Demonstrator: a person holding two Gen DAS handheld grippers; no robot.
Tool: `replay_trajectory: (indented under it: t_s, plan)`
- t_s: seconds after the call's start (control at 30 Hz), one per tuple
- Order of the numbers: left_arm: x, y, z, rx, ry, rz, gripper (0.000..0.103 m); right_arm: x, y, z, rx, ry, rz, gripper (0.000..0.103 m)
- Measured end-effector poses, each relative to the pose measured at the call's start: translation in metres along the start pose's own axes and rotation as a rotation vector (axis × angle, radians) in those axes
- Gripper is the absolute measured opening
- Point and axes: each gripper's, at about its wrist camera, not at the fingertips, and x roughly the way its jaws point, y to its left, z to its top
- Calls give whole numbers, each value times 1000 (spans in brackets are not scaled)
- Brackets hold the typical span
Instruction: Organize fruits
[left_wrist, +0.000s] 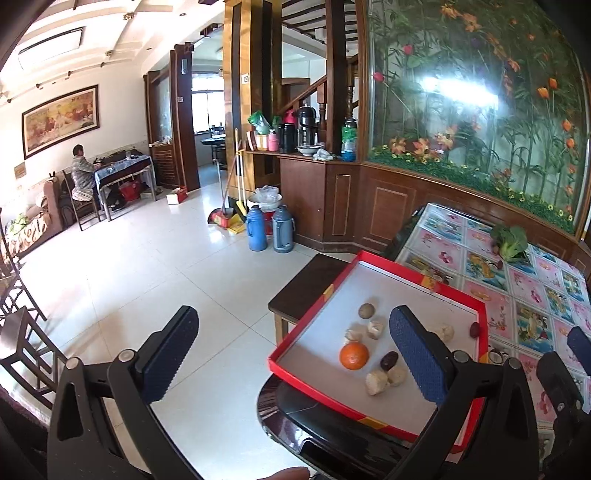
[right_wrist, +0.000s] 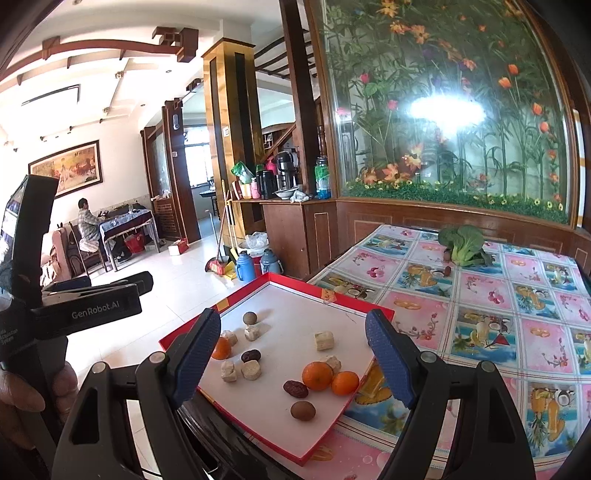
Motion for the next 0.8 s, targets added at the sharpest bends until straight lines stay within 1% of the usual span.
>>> replay_trajectory:
  t_s: [0.17,0.27,0.33,0.43,0.57,0.8]
  plan:
    - [-2,2,-2,49,-1,41,103,1,7,-1,-16,6,13,81]
    - [-5,-4,-2,124,-33,102,103,4,6,0,-9,19,31,81]
    - [-10,-6,-2,148,-61,118,103,3,7,0,-10,21,37,81]
    - [-12,-6,-1,144,-70,107,103,3,9,1,-23,16,31,81]
    - [-7,-10,2,132,-48,84,103,4,9,2,-25,17,28,81]
    - [6,-17,4,127,-24,76,103,14,2,7,-12,25,26,81]
